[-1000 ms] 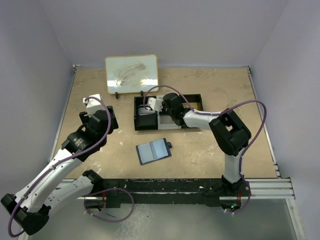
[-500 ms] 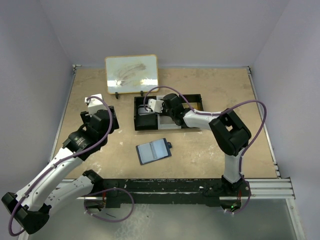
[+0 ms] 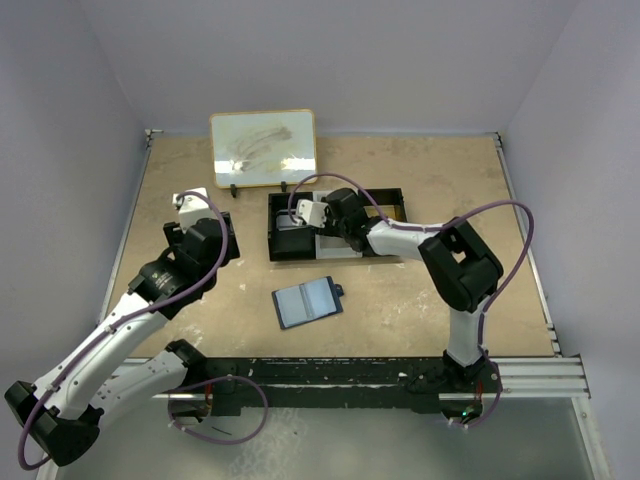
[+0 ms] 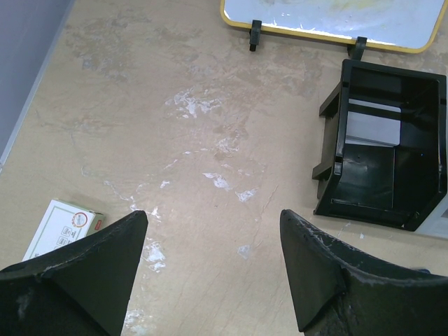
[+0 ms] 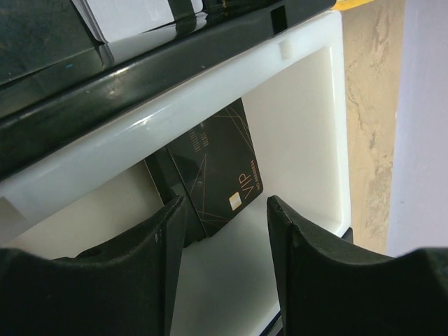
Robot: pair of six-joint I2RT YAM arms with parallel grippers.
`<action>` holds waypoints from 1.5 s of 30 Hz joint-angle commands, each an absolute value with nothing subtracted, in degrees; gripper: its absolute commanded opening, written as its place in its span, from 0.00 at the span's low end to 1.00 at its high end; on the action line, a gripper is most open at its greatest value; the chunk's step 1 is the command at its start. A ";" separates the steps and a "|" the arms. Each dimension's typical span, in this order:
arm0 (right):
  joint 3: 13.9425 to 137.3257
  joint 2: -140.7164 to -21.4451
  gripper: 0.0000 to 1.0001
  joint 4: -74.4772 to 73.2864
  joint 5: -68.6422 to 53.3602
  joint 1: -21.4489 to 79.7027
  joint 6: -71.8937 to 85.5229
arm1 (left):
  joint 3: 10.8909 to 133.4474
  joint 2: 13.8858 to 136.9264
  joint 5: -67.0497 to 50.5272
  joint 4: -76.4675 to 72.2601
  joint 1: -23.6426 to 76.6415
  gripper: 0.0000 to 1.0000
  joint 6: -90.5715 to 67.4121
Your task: Take the credit cards out of the card holder
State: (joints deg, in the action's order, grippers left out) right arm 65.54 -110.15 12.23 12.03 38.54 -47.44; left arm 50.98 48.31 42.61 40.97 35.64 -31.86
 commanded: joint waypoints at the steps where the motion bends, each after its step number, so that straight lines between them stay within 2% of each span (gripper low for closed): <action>1: 65.50 -102.79 0.56 15.47 10.65 38.25 -43.14 | 51.40 48.21 42.71 39.29 35.42 0.75 -30.91; 7: 62.46 -91.44 0.59 23.07 13.20 38.30 -32.10 | 51.40 47.83 43.40 39.37 35.42 0.75 -31.15; 8: 62.05 -89.22 0.65 23.53 14.05 38.26 -27.02 | 51.46 47.77 43.70 39.54 35.41 0.75 -31.39; 9: 62.23 -87.58 0.80 22.57 17.14 38.24 -16.86 | 51.47 47.47 44.17 39.62 35.42 0.75 -31.53; 11: 65.95 -86.02 0.96 12.16 17.77 38.18 -2.05 | 51.54 47.10 45.13 39.87 35.42 0.75 -31.92; 13: 69.37 -86.63 1.00 2.09 11.98 38.20 6.06 | 51.60 46.49 46.51 40.27 35.42 0.75 -32.50; 15: 69.49 -87.44 1.00 -0.87 4.43 38.20 8.88 | 51.68 45.87 48.28 41.01 35.37 0.75 -33.24; 18: 64.97 -87.10 1.00 1.47 0.97 39.31 17.46 | 51.99 44.67 50.82 42.09 35.42 0.75 -34.54; 20: 62.14 -87.11 1.00 2.05 4.01 42.79 21.76 | 52.04 43.80 52.12 42.87 35.42 0.75 -35.33; 23: 62.98 -89.30 1.00 -2.31 16.27 52.78 27.81 | 52.09 42.44 54.03 43.68 35.42 0.75 -36.46; 28: 63.51 -92.56 0.80 -7.20 26.25 63.23 40.41 | 52.01 40.50 55.20 44.00 35.42 0.75 -37.27; 31: 64.38 -94.58 0.75 -8.64 28.69 68.25 45.32 | 51.94 40.49 55.55 43.85 35.42 0.75 -37.20; 36: 62.96 -97.16 0.65 -6.06 25.96 69.35 47.94 | 52.20 41.90 55.58 44.33 35.42 0.75 -37.37; 45: 64.95 -101.95 0.63 -8.19 23.66 69.33 46.85 | 52.20 42.71 55.25 44.25 35.38 0.75 -37.27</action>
State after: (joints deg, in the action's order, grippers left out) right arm 62.59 -100.90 -6.92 23.20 69.43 45.74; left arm 50.98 43.07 54.24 44.69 35.64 -36.84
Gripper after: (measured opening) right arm 0.633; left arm 0.749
